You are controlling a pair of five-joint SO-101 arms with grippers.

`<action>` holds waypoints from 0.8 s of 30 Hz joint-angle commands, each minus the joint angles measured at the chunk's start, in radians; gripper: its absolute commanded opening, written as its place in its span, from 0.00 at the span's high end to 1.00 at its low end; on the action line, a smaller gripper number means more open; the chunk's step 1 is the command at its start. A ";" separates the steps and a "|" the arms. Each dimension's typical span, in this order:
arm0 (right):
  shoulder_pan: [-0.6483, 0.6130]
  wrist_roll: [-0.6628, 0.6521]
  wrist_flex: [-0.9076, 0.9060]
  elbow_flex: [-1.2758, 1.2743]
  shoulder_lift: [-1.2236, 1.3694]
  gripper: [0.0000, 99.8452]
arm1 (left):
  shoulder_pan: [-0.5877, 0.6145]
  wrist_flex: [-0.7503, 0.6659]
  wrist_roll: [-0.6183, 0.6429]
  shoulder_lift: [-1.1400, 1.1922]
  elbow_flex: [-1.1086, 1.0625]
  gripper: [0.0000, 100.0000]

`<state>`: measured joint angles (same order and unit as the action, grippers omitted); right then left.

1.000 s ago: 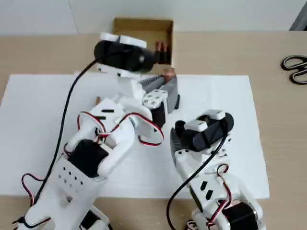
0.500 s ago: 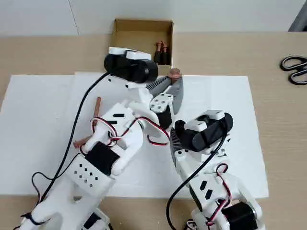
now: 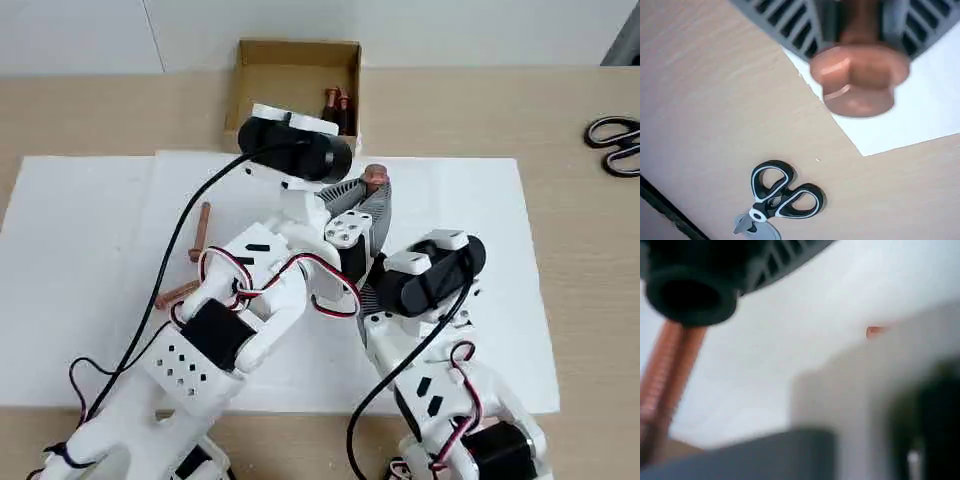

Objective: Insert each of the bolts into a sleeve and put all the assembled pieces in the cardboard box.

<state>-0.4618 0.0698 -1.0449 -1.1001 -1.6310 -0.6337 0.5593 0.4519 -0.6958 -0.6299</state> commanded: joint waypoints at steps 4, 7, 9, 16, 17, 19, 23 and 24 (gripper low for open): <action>0.001 0.011 0.022 0.006 -0.004 1.00 | 0.005 -0.002 -0.002 -0.037 0.150 0.99; 0.002 0.011 0.022 0.006 -0.004 1.00 | 0.006 0.006 -0.002 -0.035 0.176 0.99; 0.002 0.011 0.022 0.006 -0.004 1.00 | 0.002 0.055 -0.002 -0.040 0.186 0.99; 0.002 0.011 0.021 0.006 -0.005 1.00 | -0.009 0.114 0.000 -0.041 0.189 0.99; 0.002 0.011 0.021 0.006 -0.007 1.00 | -0.017 0.115 0.000 -0.041 0.188 0.99; 0.002 0.011 0.021 0.006 -0.007 1.00 | -0.031 0.123 0.000 -0.041 0.177 0.99; 0.002 0.011 0.021 0.006 -0.007 1.00 | -0.041 0.135 0.000 -0.040 0.173 0.99; 0.002 0.011 0.021 0.006 -0.007 1.00 | -0.041 0.138 0.000 -0.040 0.173 0.99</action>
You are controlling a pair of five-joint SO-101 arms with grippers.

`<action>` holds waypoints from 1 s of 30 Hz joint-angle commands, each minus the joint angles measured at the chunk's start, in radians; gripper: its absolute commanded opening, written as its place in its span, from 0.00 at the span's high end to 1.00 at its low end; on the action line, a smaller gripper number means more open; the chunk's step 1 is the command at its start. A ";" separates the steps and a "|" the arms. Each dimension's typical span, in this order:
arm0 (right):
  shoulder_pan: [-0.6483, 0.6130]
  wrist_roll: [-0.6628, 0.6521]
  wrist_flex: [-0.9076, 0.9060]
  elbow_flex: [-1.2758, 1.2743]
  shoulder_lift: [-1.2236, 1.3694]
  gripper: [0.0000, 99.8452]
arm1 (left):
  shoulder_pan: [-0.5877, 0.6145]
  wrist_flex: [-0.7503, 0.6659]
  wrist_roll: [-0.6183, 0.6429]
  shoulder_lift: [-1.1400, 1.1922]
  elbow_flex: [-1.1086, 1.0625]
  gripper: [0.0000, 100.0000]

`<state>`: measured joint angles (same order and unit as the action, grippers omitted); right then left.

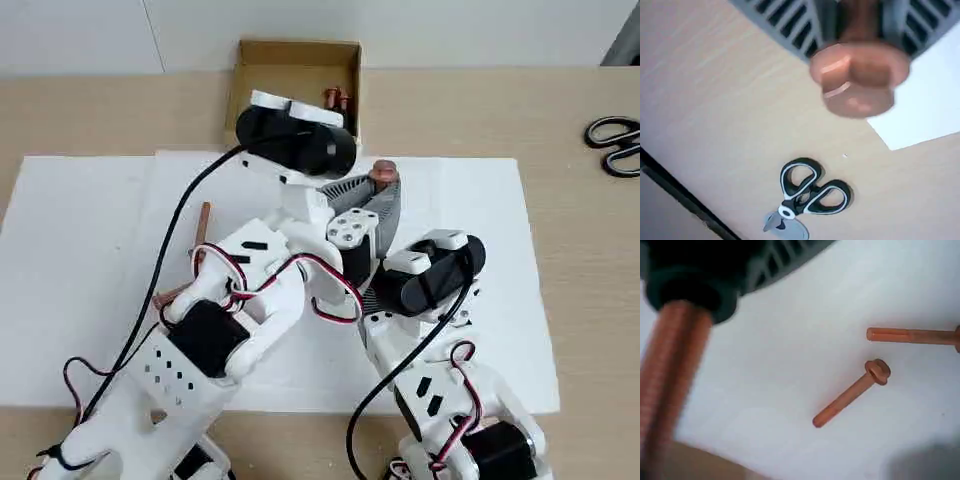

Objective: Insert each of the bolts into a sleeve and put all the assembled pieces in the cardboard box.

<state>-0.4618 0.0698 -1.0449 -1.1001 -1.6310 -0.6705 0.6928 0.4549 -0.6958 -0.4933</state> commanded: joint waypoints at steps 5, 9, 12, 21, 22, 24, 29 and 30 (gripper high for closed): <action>0.002 0.011 0.021 0.006 -0.007 1.00 | 0.000 0.005 -0.005 -0.041 -0.007 0.99; 0.002 0.011 0.021 0.006 -0.008 1.00 | 0.000 0.005 -0.005 -0.041 -0.022 0.99; 0.002 0.011 0.021 0.006 -0.008 1.00 | 0.000 0.009 -0.005 -0.041 -0.022 0.99; 0.004 0.011 0.021 0.006 -0.010 1.00 | -0.003 0.114 -0.063 -0.043 -0.064 0.99; 0.004 0.011 0.021 0.006 -0.010 1.00 | -0.003 0.129 -0.086 -0.044 -0.064 0.99; 0.004 0.011 0.021 0.006 -0.010 1.00 | -0.005 0.163 -0.121 -0.060 -0.064 0.99; 0.004 0.011 0.021 0.006 -0.010 1.00 | -0.005 0.249 -0.173 -0.140 -0.071 0.99; 0.004 0.011 0.021 0.006 -0.010 1.00 | -0.005 0.264 -0.180 -0.144 -0.071 0.99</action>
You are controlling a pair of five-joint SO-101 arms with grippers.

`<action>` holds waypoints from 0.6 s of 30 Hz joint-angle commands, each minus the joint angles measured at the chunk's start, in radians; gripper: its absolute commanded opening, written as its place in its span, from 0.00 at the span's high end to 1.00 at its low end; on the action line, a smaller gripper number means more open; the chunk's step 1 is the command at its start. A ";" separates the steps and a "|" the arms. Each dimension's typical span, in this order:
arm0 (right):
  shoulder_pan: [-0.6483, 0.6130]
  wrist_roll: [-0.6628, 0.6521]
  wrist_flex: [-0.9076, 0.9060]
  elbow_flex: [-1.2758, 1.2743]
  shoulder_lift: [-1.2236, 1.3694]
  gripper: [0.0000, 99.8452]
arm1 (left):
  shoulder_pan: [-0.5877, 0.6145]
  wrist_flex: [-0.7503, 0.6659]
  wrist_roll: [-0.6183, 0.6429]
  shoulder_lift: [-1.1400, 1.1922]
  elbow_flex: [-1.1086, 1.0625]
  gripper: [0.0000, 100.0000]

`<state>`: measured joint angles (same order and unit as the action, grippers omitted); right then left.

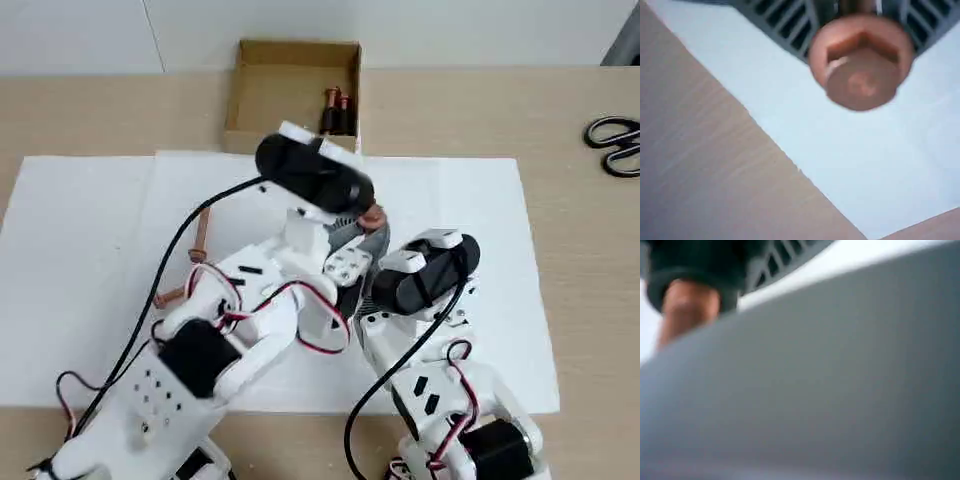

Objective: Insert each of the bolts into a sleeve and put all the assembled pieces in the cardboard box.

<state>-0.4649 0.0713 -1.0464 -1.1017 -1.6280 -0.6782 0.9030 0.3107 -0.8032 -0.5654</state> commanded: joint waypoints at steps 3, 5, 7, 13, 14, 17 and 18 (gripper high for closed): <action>0.007 0.009 0.022 0.008 -0.013 1.00 | 0.003 0.069 -0.035 -0.037 0.001 0.99; 0.007 0.009 0.022 0.008 -0.013 1.00 | 0.003 0.064 -0.035 -0.035 -0.001 0.99; 0.007 0.009 0.022 0.008 -0.013 1.00 | 0.003 0.061 -0.035 -0.034 -0.010 0.99; 0.007 0.009 0.022 0.008 -0.013 1.00 | 0.003 -0.058 -0.037 -0.034 -0.125 0.99; 0.007 0.009 0.022 0.008 -0.013 1.00 | 0.003 -0.074 -0.037 -0.034 -0.137 0.99; 0.007 0.009 0.022 0.008 -0.013 1.00 | 0.008 -0.083 -0.037 -0.034 -0.153 0.99; 0.007 0.009 0.022 0.008 -0.013 1.00 | 0.008 -0.083 -0.037 -0.034 -0.151 0.99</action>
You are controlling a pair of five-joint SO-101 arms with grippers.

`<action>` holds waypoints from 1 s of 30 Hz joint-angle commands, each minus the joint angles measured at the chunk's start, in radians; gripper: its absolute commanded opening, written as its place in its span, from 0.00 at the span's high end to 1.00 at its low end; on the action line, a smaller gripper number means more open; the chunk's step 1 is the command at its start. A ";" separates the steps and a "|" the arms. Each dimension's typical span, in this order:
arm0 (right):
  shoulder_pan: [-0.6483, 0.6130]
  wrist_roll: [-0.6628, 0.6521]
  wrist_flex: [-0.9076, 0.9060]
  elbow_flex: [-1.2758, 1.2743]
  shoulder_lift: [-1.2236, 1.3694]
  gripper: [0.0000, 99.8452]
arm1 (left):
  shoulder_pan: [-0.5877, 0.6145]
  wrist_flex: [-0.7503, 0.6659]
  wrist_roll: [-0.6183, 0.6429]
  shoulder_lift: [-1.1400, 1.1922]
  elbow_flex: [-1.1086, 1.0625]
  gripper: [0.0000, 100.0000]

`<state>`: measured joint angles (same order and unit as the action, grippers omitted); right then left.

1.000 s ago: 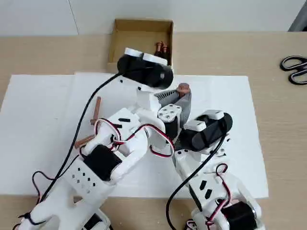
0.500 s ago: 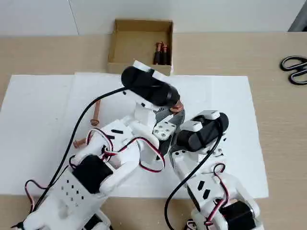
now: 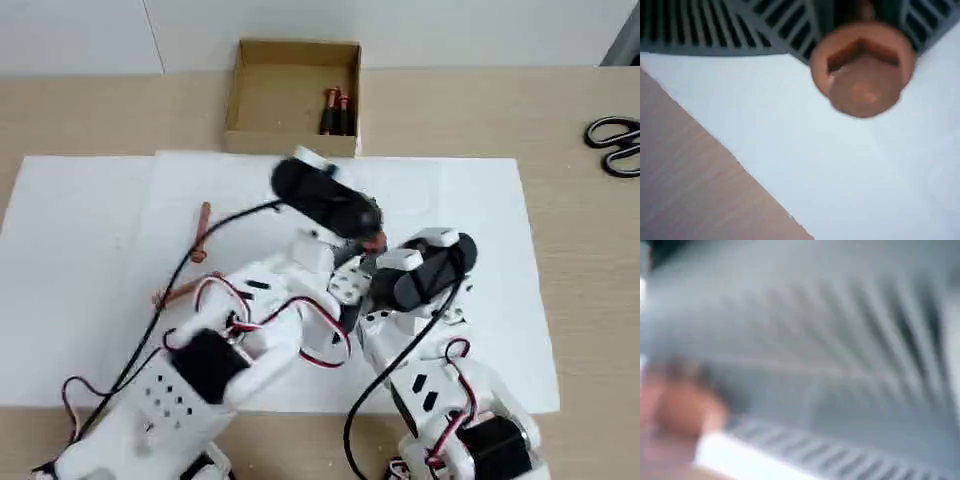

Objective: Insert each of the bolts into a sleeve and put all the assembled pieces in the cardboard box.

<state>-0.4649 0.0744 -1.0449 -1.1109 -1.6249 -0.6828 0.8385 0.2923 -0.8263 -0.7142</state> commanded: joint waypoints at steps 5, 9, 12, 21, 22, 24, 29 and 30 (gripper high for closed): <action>0.004 0.006 0.024 0.017 -0.016 1.00 | 0.012 -0.017 -0.052 -0.011 -0.002 0.99; 0.005 0.006 0.024 0.017 -0.016 1.00 | 0.012 0.018 -0.049 -0.012 0.005 0.92; 0.005 0.006 0.022 0.017 -0.016 1.00 | 0.012 0.097 -0.020 -0.012 0.041 0.79; 0.005 0.006 0.022 0.017 -0.016 1.00 | 0.025 0.301 0.008 -0.020 0.240 0.75; 0.005 0.006 0.022 0.017 -0.016 1.00 | 0.051 0.324 0.008 -0.020 0.260 0.75; 0.005 0.005 0.024 0.017 -0.016 1.00 | 0.121 0.384 0.006 -0.021 0.309 0.75; 0.015 0.003 0.019 0.021 0.004 1.00 | 0.358 0.597 0.002 -0.021 0.479 0.75; 0.036 0.003 0.021 0.025 0.024 1.00 | 0.414 0.632 -0.015 -0.021 0.504 0.75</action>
<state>-0.4603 0.0713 -1.0464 -1.1093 -1.6264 -0.3974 1.3725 0.2908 -0.8247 -0.3122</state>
